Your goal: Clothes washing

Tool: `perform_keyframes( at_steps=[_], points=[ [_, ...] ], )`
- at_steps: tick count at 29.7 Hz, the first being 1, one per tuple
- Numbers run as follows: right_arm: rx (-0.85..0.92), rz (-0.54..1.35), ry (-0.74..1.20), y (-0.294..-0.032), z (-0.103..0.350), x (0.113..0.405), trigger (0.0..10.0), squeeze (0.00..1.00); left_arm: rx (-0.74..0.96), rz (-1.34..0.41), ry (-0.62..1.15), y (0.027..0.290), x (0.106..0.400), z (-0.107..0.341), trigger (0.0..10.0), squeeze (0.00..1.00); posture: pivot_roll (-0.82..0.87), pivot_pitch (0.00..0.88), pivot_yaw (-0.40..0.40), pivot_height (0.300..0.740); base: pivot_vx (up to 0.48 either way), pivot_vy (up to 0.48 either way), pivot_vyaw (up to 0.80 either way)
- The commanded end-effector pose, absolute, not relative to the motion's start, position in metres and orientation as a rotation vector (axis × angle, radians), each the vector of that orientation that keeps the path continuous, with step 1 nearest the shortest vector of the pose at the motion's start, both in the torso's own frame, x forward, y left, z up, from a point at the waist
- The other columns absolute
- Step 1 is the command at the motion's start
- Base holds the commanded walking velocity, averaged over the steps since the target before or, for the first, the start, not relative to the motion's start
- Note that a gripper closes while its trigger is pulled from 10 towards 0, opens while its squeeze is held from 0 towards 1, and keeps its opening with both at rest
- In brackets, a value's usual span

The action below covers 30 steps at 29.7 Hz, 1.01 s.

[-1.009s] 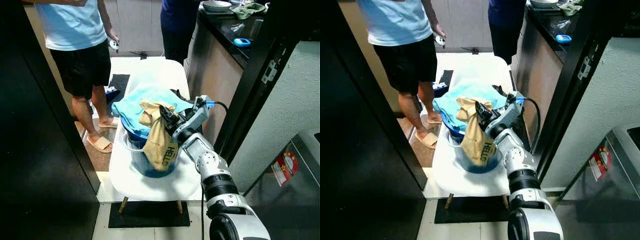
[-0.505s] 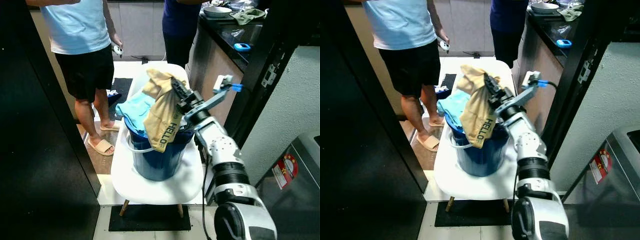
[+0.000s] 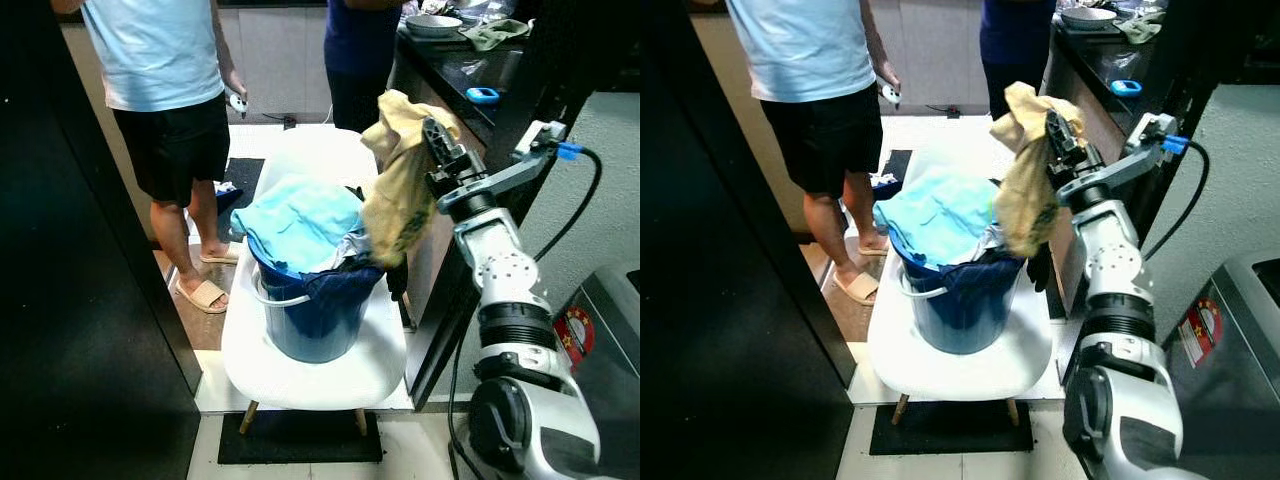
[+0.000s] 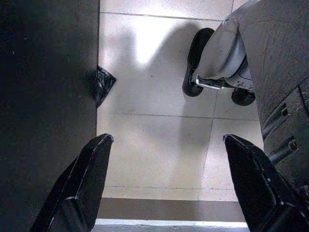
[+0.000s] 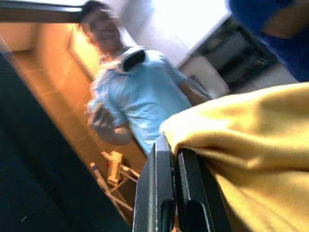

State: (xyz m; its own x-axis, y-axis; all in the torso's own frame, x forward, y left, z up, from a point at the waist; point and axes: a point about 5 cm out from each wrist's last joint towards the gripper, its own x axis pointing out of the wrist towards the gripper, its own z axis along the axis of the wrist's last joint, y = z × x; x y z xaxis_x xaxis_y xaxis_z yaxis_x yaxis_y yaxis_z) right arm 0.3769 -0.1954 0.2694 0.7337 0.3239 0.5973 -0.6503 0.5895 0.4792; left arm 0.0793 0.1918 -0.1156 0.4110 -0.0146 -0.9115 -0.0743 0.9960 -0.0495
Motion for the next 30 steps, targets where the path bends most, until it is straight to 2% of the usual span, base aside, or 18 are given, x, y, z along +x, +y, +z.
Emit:
perform_keyframes(
  at_steps=[1,7,17,23,30],
  points=[
    [0.694,0.701,-0.572,-0.197,0.287,0.368,0.0,0.0,-0.097,0.035,1.107,0.19,0.093,-0.113,10.0,0.0,0.1,0.0,-0.015,0.74,0.0,0.0,0.0],
    [0.575,0.793,-0.632,-0.202,0.303,0.358,0.0,0.0,-0.1,0.036,1.107,0.189,0.095,-0.113,10.0,0.0,0.1,0.0,-0.018,0.74,0.0,0.0,0.0],
    [0.504,0.84,-0.627,-0.206,0.304,0.353,0.0,0.0,-0.096,0.032,1.117,0.188,0.094,-0.113,10.0,0.0,0.09,0.0,-0.016,0.74,0.0,0.0,-0.8],
    [0.488,0.82,-0.634,-0.207,0.307,0.354,0.0,0.0,-0.094,0.032,1.125,0.189,0.091,-0.114,10.0,0.0,0.1,0.0,-0.013,0.74,0.0,0.0,-0.79],
    [0.478,0.653,-0.612,-0.208,0.316,0.368,0.0,0.0,-0.095,0.034,1.137,0.187,0.086,-0.115,10.0,0.0,0.1,0.0,-0.019,0.74,0.0,0.0,-0.8]
  ],
)
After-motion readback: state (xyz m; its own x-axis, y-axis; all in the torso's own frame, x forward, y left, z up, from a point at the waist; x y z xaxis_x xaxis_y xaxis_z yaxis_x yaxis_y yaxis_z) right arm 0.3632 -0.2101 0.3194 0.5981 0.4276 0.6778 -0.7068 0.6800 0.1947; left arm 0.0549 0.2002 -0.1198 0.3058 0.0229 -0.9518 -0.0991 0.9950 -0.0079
